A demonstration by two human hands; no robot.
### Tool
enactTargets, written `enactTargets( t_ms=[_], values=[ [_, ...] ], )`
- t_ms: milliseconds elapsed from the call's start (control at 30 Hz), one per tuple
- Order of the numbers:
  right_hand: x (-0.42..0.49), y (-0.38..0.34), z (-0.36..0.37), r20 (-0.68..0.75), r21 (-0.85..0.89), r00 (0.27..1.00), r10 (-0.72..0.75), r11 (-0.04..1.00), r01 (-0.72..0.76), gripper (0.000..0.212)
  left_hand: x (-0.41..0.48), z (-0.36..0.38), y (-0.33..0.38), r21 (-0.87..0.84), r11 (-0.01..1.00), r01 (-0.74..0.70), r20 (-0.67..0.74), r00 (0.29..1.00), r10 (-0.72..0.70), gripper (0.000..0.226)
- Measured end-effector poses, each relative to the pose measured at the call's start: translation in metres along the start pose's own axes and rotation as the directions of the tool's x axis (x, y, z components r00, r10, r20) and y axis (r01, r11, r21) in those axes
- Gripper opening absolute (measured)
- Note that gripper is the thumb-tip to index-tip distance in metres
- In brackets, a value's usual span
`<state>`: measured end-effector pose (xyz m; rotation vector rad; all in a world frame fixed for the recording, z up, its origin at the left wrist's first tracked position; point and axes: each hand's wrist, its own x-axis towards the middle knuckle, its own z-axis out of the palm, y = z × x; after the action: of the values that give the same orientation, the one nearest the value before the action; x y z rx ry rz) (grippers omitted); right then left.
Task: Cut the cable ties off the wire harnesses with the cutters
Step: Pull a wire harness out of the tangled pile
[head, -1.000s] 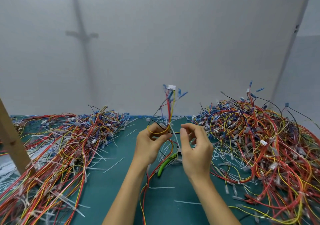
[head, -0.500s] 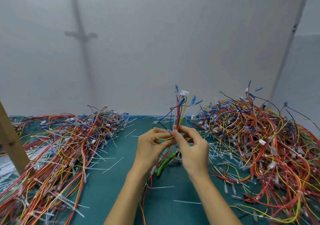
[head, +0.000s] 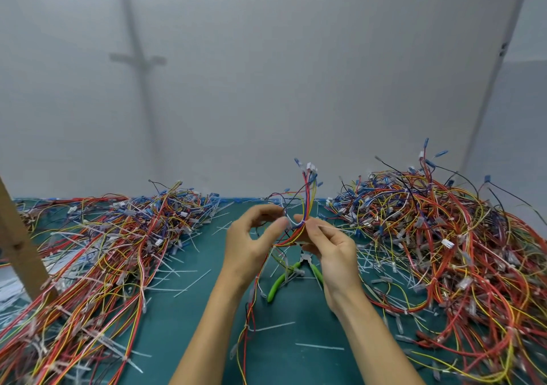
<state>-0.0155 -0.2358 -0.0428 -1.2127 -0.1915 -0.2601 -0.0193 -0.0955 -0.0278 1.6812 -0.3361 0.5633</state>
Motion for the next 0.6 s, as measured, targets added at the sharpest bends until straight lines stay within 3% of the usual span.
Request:
enactTargets(
  t_ms=[267, 400, 533, 600],
  values=[
    [0.0, 0.001, -0.002, 0.116, -0.085, 0.993, -0.004, 0.996, 0.014, 0.023, 0.004, -0.006, -0.001, -0.105, 0.968, 0.226, 0.251, 0.948, -0.194, 0.009],
    [0.002, 0.006, -0.001, 0.125, -0.137, 0.992, -0.029, 0.989, 0.047, 0.018, 0.003, -0.003, 0.001, -0.132, 0.959, 0.251, 0.283, 0.937, -0.206, 0.027],
    [0.001, 0.009, -0.001, 0.052, -0.095, 0.998, -0.044, 0.994, 0.049, 0.014, 0.0, 0.002, -0.001, -0.148, 0.953, 0.263, 0.263, 0.94, -0.219, 0.01],
    [0.004, 0.009, -0.003, 0.001, -0.077, 1.0, -0.003, 0.997, 0.003, 0.017, 0.0, 0.004, -0.004, -0.129, 0.95, 0.283, 0.235, 0.94, -0.248, 0.017]
  ],
)
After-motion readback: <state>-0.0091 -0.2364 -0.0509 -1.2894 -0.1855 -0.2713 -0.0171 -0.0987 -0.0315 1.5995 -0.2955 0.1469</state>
